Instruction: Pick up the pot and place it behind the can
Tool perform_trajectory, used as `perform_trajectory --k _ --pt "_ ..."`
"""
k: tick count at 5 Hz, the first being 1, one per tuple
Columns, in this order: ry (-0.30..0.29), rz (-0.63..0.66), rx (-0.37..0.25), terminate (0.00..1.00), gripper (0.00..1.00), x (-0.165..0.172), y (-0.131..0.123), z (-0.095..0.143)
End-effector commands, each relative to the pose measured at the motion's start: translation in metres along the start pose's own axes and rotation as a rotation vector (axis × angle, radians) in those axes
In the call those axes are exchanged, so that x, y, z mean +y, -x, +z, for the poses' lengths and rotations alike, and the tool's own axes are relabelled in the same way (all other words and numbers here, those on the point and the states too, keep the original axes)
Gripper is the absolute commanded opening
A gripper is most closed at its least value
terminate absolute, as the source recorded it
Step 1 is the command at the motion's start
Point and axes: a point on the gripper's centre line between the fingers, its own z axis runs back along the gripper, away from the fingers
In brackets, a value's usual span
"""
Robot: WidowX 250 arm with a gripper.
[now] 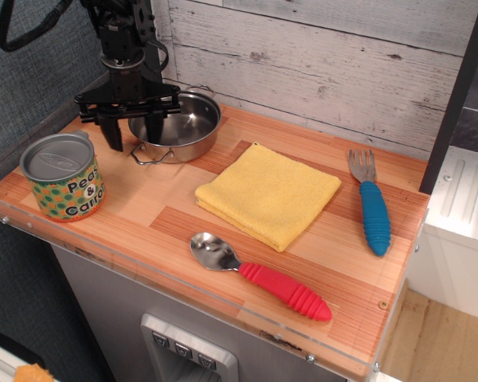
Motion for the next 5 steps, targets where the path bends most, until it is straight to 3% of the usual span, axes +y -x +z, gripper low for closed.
perform_trajectory --k 1,4,5 --pt "0.031 0.003 -0.09 0.0 1.0 0.005 -0.005 0.039" --pt "0.046 -0.091 -0.181 0.0 1.0 -0.017 0.002 0.092" --pt "0.065 -0.193 -0.164 0.0 1.0 -0.037 0.017 0.105"
